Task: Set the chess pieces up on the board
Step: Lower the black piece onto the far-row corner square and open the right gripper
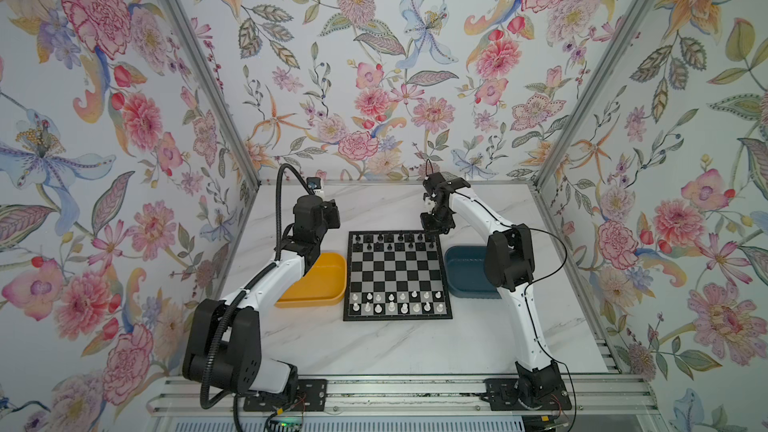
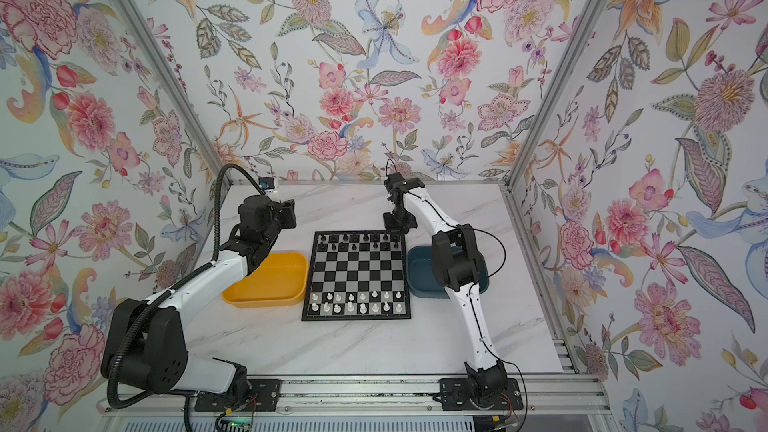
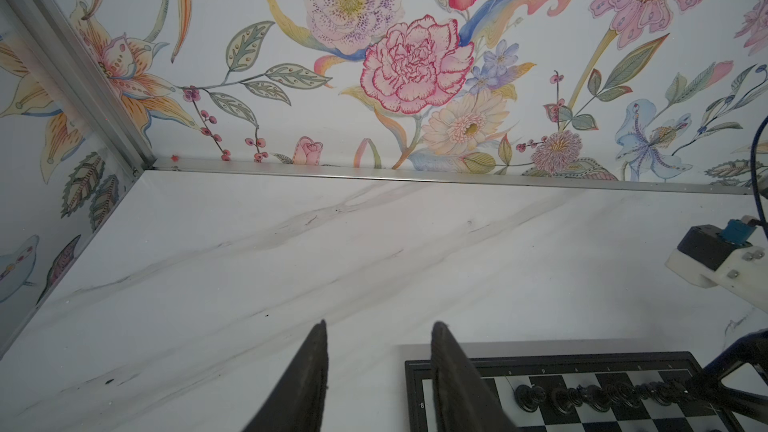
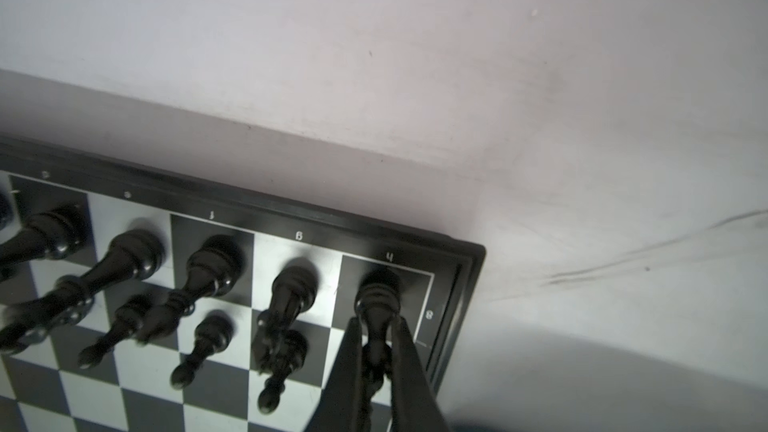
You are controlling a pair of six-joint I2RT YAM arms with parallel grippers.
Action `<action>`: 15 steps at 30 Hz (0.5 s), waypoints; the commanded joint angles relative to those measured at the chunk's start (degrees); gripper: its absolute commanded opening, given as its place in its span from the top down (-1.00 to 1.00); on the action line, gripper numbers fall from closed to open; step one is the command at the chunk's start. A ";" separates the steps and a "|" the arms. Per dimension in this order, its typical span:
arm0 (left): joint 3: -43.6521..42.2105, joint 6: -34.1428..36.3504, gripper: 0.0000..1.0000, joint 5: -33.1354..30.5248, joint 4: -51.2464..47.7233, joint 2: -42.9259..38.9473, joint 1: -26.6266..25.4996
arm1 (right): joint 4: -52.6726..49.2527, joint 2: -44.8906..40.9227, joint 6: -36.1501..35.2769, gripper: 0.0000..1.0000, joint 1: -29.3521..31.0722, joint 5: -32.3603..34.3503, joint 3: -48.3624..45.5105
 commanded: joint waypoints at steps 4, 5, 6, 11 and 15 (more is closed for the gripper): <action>-0.11 0.95 0.15 -1.53 -0.34 0.34 0.71 | -2.23 1.30 -0.66 0.83 -0.03 -0.12 1.14; -0.12 0.93 0.15 -1.53 -0.38 0.41 0.70 | -2.26 1.30 -0.63 0.84 -0.04 -0.06 1.05; -0.12 0.91 0.15 -1.53 -0.43 0.38 0.76 | -2.34 1.30 -0.63 0.83 -0.04 -0.12 0.98; -0.12 0.92 0.15 -1.67 -0.46 0.40 0.74 | -2.35 1.39 -0.62 0.83 0.00 -0.21 0.85; -0.12 0.93 0.15 -1.68 -0.39 0.35 0.76 | -2.35 1.43 -0.55 0.67 0.05 -0.21 0.97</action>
